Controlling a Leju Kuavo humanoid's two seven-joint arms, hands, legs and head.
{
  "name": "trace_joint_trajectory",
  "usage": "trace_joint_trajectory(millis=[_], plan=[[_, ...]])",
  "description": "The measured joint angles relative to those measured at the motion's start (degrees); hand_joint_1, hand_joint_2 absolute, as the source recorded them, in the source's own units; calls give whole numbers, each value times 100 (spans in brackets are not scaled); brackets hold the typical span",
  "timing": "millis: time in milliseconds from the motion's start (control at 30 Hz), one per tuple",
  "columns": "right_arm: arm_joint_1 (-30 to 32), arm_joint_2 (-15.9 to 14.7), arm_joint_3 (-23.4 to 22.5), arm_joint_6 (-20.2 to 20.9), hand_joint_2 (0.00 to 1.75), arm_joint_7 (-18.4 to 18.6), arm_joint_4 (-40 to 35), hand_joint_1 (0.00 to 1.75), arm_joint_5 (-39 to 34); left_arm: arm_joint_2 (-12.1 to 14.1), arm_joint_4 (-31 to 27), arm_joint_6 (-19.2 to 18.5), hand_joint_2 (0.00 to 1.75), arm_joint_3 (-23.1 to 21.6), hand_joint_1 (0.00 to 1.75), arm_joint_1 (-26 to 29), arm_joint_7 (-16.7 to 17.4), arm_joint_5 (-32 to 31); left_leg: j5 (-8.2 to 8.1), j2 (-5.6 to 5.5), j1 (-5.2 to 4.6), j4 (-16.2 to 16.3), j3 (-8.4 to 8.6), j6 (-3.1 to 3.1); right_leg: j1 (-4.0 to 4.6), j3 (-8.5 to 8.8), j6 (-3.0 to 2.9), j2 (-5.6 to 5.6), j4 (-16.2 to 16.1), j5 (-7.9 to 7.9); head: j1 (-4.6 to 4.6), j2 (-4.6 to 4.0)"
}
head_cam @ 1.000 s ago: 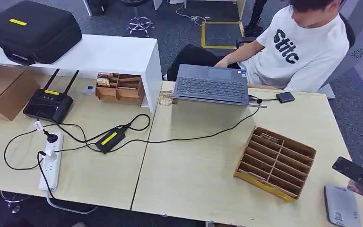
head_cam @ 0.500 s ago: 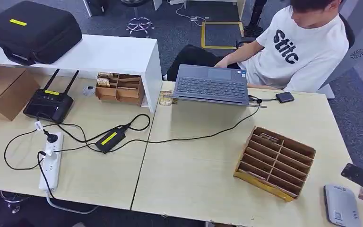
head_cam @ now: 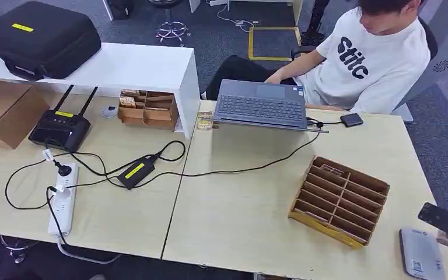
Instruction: Pass the card to the sensor for recognition and then transmit it.
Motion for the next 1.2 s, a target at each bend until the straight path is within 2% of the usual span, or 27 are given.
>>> trace_joint_trajectory(millis=[233,500,733,867,1000,1067,1133,1200], plan=[[-45,-18,181,196,175,-118,48,175,-16,13,0,-33,175,0,0,-4,-11,-120,0,0,0,0,-1,0,0,0,0,0,0,0,0,0],[-508,59,671,319,175,-453,625,175,155,20,0,-70,175,0,0,-17,-11,-240,0,3,1,0,5,0,0,5,0,2,-1,0,-2,0],[-517,9,824,234,175,-1095,605,175,-342,39,0,-85,175,0,0,-16,-28,-243,0,3,0,1,7,0,-1,7,1,2,-2,1,-2,0],[-52,-219,585,-202,175,-1272,80,175,-573,46,0,-68,175,33,0,-4,-55,-170,0,-3,-1,0,5,0,-1,8,1,-3,-1,0,-2,-2],[605,-251,-209,-750,175,-1325,-724,175,-211,37,0,-31,175,94,0,-1,-68,-107,-3,-1,0,-1,3,2,0,5,0,0,0,-2,-4,0],[794,-118,-604,-1059,175,-1452,-1129,175,274,22,0,-13,175,138,0,3,-68,-92,-3,2,2,-3,3,2,1,5,-1,2,1,-2,0,-2],[806,246,-957,-1614,175,-1696,-1608,175,980,-6,0,0,175,179,0,-1,-68,-105,-3,15,3,-3,10,2,3,4,-1,13,1,-2,-6,0],[738,542,-1058,-1911,175,-1773,-1941,175,1402,-28,0,-2,175,179,0,-17,-68,-157,-3,16,3,-4,11,2,3,6,-2,13,4,-2,-2,0]])
